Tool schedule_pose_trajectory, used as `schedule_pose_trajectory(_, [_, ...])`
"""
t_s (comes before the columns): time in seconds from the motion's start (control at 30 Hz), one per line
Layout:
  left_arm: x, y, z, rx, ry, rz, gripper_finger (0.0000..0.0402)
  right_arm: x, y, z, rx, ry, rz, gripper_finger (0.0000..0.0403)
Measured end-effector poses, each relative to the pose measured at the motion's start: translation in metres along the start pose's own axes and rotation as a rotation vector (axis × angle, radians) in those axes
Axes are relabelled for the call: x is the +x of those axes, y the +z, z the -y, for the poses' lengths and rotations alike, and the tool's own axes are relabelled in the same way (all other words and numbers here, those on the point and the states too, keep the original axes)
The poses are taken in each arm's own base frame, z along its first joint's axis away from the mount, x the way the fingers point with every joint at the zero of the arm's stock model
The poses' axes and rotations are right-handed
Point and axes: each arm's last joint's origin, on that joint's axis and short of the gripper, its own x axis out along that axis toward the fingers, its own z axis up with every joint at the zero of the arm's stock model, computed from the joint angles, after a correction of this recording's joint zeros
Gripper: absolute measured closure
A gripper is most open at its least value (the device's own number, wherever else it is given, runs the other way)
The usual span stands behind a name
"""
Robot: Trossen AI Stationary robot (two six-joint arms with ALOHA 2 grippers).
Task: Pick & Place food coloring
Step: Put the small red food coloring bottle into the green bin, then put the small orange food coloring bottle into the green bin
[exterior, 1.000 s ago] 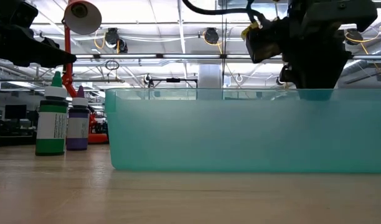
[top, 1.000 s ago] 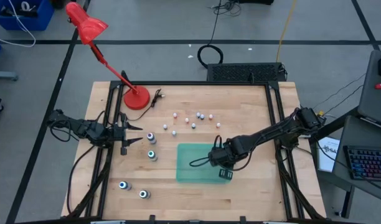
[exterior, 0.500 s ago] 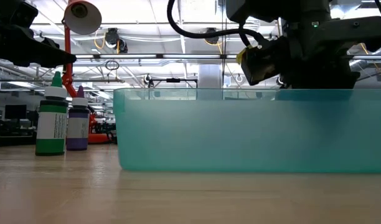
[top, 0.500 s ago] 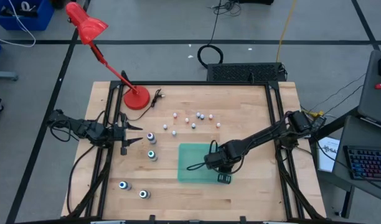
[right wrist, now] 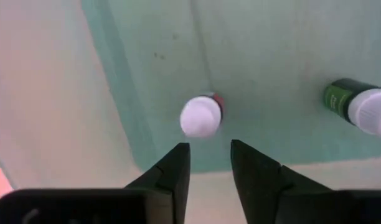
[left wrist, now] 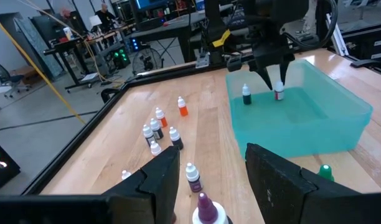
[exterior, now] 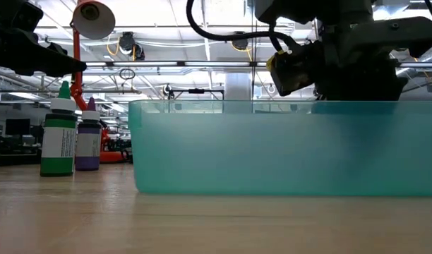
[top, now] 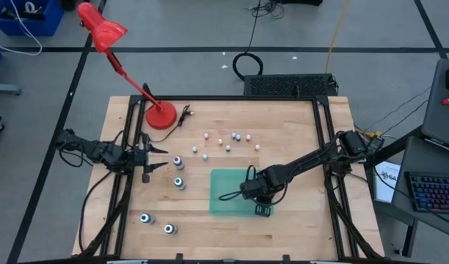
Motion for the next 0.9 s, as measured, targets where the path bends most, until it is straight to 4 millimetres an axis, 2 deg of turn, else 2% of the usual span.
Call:
schedule_pose_trajectory(0.33, [0.000,0.000,0.000,0.000,0.000,0.000,0.0215,-0.013,0.007,-0.006,-0.005,0.015,0.027,0.0310])
schedule_pose_trajectory(0.6, [0.000,0.000,0.000,0.000,0.000,0.000,0.0215,-0.046,0.000,-0.003,0.070,0.009,0.021,0.0313])
schedule_pose_trajectory(0.73, [0.000,0.000,0.000,0.000,0.000,0.000,0.0215,-0.067,0.002,0.009,0.027,-0.016,0.113,0.0312])
schedule_pose_trajectory(0.9, [0.000,0.000,0.000,0.000,0.000,0.000,0.0215,-0.090,0.008,0.039,-0.078,-0.136,0.204,0.0303])
